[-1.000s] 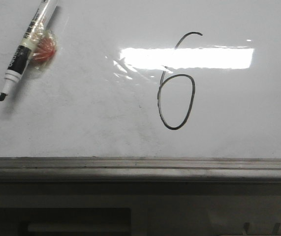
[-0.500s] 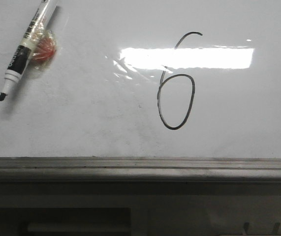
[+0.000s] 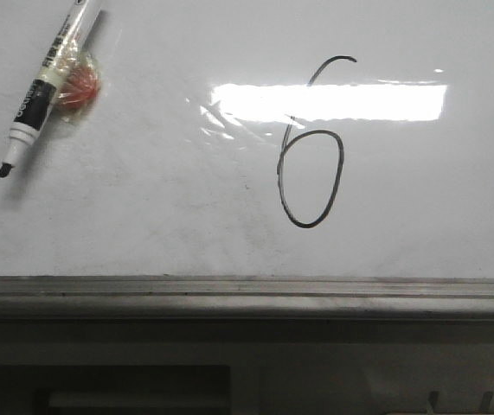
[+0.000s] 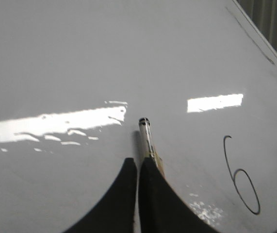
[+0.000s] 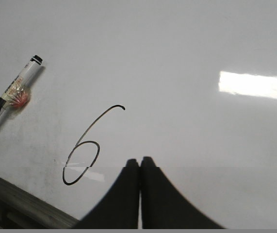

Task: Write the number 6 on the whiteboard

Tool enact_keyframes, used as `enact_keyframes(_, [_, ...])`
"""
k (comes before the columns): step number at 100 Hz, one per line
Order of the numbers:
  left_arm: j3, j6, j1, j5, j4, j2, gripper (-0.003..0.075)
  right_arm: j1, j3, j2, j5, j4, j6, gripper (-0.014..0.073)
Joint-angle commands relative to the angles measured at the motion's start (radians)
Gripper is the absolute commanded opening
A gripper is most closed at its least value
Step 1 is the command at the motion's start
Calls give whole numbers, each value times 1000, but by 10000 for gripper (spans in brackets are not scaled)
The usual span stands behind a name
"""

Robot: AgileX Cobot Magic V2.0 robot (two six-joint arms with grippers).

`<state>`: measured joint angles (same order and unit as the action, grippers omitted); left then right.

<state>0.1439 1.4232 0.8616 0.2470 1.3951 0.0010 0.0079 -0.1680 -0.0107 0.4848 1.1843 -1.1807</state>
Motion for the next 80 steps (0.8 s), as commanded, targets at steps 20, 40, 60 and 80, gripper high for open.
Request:
enact_keyframes(20, [-12,-864,-283,-103,-905,125,-20,-4,-24,-13,-38,40,-10,-53])
enact_keyframes(40, [-66,-1207,-536,-181,-1222,63,-20,-4,-24,-13,-38,40,-10,-53])
enact_keyframes(60, [-160,-1307,-730,-172,-1264,-40,-20,-4,-24,-13,-38,40,-10,-53])
enact_keyframes(80, [-185,-1331,-792,-206,-1324,-38,-20,-4,-24,-11,-43,40,-10,-53])
